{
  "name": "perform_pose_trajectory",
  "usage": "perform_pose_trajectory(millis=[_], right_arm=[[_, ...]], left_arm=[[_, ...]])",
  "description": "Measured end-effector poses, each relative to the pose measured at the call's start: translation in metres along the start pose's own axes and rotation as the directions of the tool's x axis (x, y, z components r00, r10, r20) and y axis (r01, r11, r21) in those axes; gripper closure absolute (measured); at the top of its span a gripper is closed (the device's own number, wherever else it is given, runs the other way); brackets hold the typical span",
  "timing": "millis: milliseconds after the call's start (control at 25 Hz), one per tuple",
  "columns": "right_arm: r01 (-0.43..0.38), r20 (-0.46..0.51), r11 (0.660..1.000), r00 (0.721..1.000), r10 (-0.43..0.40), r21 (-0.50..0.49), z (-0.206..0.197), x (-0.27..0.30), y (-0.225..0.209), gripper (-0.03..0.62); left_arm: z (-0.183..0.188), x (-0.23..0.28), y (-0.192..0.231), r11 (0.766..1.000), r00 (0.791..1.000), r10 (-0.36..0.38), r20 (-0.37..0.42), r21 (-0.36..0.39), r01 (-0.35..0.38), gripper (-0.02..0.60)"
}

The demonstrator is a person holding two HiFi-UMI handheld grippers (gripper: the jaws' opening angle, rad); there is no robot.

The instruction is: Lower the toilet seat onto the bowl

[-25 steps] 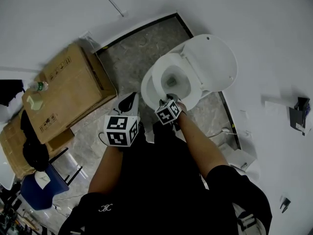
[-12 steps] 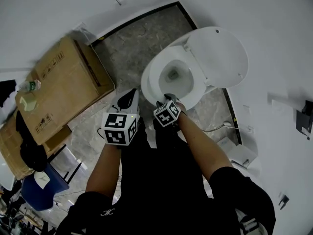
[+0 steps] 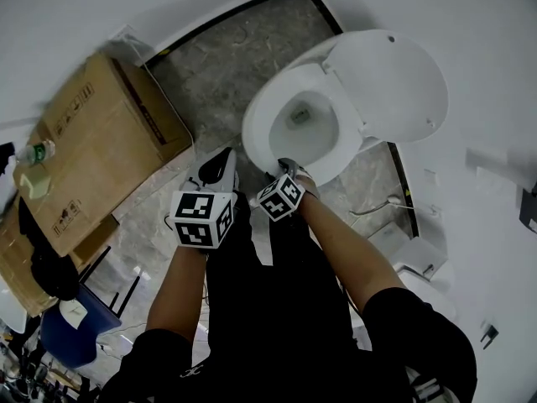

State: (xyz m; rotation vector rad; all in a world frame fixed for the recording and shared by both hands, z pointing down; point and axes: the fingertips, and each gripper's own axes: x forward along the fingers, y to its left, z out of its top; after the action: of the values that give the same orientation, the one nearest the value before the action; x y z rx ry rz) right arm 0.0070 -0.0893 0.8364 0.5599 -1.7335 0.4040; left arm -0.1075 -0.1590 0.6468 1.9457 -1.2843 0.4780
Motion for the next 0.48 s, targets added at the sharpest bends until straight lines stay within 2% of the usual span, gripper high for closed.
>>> perform_pose_trajectory(millis=[280,480], right_arm=[[0.077,0.004,0.997,0.997,-0.077,-0.002,-0.003,0.026,0.006,0.381],[0.071,0.022,0.997,0.997,-0.071,0.025,-0.008,0.047,0.014,0.372]], left_arm=[[-0.033,0.024,0.025,0.999,0.999,-0.007,-0.041,0.035,0.008,0.572],[-0.053,0.036,0.041,0.998,0.999,0.005,-0.054,0.063,-0.001,0.572]])
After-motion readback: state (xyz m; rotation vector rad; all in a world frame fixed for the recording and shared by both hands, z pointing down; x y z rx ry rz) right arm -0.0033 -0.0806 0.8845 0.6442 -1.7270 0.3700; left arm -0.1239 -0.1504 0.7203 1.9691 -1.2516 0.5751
